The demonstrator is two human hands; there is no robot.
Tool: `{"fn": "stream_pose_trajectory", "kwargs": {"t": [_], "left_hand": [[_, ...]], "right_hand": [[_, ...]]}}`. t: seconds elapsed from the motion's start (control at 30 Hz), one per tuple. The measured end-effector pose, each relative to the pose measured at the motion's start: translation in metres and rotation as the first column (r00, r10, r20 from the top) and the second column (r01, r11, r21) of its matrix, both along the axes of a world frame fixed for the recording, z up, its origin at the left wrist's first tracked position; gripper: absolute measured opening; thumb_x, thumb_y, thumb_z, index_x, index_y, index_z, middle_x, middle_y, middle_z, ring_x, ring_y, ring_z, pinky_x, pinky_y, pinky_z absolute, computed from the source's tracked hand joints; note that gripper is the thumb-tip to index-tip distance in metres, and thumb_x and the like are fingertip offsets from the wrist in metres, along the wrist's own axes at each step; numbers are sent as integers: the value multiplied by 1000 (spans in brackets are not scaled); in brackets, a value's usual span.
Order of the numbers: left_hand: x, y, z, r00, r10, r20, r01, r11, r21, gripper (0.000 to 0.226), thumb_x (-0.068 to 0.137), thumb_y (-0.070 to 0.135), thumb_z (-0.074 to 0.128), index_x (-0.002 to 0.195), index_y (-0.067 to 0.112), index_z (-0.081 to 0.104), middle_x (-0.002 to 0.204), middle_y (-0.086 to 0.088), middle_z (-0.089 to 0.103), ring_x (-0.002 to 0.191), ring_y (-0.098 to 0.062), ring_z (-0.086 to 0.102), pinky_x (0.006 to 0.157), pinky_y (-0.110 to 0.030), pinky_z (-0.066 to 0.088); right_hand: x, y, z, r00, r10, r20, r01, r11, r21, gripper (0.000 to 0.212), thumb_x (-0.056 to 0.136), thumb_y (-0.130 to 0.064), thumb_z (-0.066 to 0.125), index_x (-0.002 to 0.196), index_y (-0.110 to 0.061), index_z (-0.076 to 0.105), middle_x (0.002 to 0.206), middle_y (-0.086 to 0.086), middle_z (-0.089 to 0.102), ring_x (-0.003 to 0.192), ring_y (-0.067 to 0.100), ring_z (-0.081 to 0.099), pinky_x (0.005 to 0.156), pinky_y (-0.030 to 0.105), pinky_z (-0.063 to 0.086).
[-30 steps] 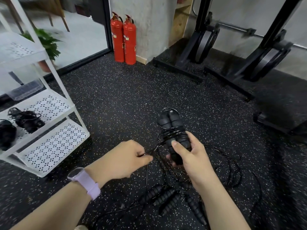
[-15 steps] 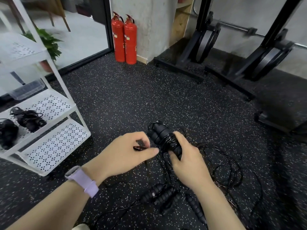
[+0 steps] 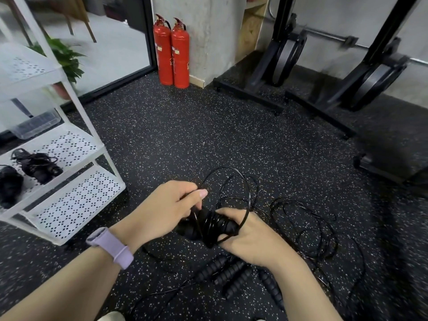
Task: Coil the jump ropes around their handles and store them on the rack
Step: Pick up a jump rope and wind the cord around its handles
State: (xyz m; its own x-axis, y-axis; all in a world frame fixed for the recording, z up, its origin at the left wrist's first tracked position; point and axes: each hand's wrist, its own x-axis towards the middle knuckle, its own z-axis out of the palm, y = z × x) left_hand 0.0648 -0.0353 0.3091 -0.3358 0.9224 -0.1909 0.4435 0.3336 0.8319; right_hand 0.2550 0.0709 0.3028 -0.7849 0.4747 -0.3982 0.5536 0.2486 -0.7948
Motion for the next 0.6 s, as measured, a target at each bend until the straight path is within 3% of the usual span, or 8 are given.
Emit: {"fn": "stream_pose_trajectory", "kwargs": {"t": [0.1,0.2,0.3,0.37,0.5,0.53,0.57,0.6], "left_hand": [[-1,-1,-3,997,-4,-76,2,1000,-31,37,101,51,52,78,26,69,45,8,47,42,-6,40,46,-21,36],[-2,-2,-3,981,-17,-195,4,998,-69,38,96,58,56,77,28,69,50,6,60,43,-10,52,48,-25,49],[-5,-2,-2,971,-42,-233,13,992,-126,37,91,62,61,75,31,71,51,4,57,44,-9,45,50,-25,41],[-7,-1,0,978,-62,-198,28,985,-169,36,91,62,63,75,32,74,63,5,69,50,-9,55,55,-25,46],[-11,-1,7,993,-114,-9,108,966,-234,37,94,53,65,68,28,75,72,13,74,52,8,59,51,-5,38],[-12,-1,8,991,-113,65,126,958,-257,38,94,52,66,67,27,75,72,11,75,52,7,58,50,-5,38],[-13,-2,9,985,-104,135,139,949,-285,37,93,52,67,67,26,75,71,9,74,51,5,57,51,-7,40],[-15,-3,10,973,-89,211,153,939,-309,36,92,52,69,68,25,75,70,8,72,53,0,58,54,-10,43]], "right_hand": [[-5,-6,7,997,69,21,-67,995,-74,43,58,-52,63,97,-38,72,62,-12,57,55,8,49,55,25,44],[-6,-8,9,989,134,55,-124,980,-154,38,70,-41,71,106,-28,74,66,-7,62,56,8,54,58,26,50],[-8,-9,9,984,163,77,-140,961,-239,31,76,-30,72,107,-33,75,79,3,74,59,12,60,59,29,53],[-7,-11,10,985,149,87,-116,946,-303,39,67,-33,68,105,-39,75,82,4,77,58,15,61,57,28,49],[-7,-12,14,993,115,29,-96,919,-382,38,66,-32,57,94,-50,76,84,10,79,63,18,67,52,26,46],[-15,-10,17,992,119,50,-93,927,-363,38,72,-26,59,100,-42,80,97,23,78,70,16,70,61,28,49],[-21,-10,19,984,150,94,-96,897,-432,38,86,-15,61,120,-21,78,121,35,68,83,10,71,74,25,48],[-17,-9,18,989,131,67,-67,810,-583,42,100,-3,55,142,1,59,144,38,50,97,-1,67,78,12,41]]}}
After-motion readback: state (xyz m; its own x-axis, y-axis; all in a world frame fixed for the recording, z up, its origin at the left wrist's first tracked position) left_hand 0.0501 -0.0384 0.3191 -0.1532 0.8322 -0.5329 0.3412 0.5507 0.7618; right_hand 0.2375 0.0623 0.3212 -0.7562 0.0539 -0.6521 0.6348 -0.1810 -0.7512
